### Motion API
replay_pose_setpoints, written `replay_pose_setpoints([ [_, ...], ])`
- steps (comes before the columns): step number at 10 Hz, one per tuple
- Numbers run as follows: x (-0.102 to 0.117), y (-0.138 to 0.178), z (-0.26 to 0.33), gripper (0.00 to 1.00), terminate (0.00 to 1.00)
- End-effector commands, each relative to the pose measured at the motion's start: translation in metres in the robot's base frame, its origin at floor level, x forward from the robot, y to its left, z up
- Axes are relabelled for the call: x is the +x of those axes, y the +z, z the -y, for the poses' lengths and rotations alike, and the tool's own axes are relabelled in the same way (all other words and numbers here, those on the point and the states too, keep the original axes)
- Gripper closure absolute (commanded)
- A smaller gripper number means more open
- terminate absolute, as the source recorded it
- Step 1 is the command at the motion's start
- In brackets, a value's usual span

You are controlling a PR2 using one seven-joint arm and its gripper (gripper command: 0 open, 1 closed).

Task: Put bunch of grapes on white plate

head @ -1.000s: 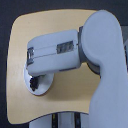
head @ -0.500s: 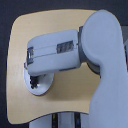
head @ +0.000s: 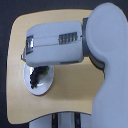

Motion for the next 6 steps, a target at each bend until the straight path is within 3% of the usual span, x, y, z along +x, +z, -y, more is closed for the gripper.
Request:
replay_pose_setpoints([
  [1, 0.017, 0.083, 0.014, 0.00, 0.00],
  [4, 0.032, 0.105, 0.018, 0.00, 0.00],
  [6, 0.043, 0.104, 0.052, 0.00, 0.00],
])
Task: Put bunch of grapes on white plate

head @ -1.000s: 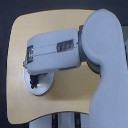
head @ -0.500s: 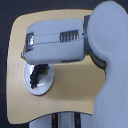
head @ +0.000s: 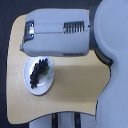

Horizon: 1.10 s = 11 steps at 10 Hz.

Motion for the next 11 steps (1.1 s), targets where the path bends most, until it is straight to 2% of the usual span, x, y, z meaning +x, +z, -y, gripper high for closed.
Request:
replay_pose_setpoints([
  [1, 0.032, 0.018, 0.052, 0.00, 0.00],
  [5, 0.059, 0.013, 0.150, 0.00, 0.00],
  [11, 0.073, 0.008, 0.264, 0.00, 0.00],
])
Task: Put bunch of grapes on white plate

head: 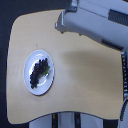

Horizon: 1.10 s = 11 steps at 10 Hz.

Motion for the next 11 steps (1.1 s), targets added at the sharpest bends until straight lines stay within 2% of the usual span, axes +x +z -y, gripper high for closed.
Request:
replay_pose_setpoints([
  [1, 0.013, -0.005, 0.096, 0.00, 0.00],
  [5, 0.014, -0.008, 0.146, 0.00, 0.00],
  [11, 0.001, 0.000, 0.207, 0.00, 0.00],
])
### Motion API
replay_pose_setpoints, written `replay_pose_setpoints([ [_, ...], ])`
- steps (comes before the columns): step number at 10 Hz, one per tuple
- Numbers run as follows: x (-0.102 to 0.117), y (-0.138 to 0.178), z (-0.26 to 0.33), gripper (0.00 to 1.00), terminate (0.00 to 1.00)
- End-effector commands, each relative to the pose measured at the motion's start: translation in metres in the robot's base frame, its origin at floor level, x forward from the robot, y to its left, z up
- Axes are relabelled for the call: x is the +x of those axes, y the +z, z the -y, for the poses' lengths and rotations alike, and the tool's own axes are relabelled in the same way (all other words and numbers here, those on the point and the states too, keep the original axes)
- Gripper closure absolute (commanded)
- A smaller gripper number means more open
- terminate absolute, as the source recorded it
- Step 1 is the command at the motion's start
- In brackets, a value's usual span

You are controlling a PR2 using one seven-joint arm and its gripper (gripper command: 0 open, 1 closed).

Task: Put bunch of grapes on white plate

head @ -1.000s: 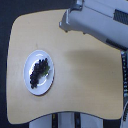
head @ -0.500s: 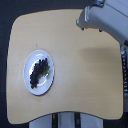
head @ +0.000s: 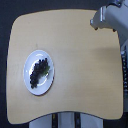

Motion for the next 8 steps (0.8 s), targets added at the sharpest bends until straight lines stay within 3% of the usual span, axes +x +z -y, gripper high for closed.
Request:
replay_pose_setpoints([
  [1, -0.003, 0.009, 0.042, 0.00, 0.00],
  [7, -0.008, 0.013, 0.066, 0.00, 0.00],
  [8, -0.004, 0.010, 0.070, 0.00, 1.00],
])
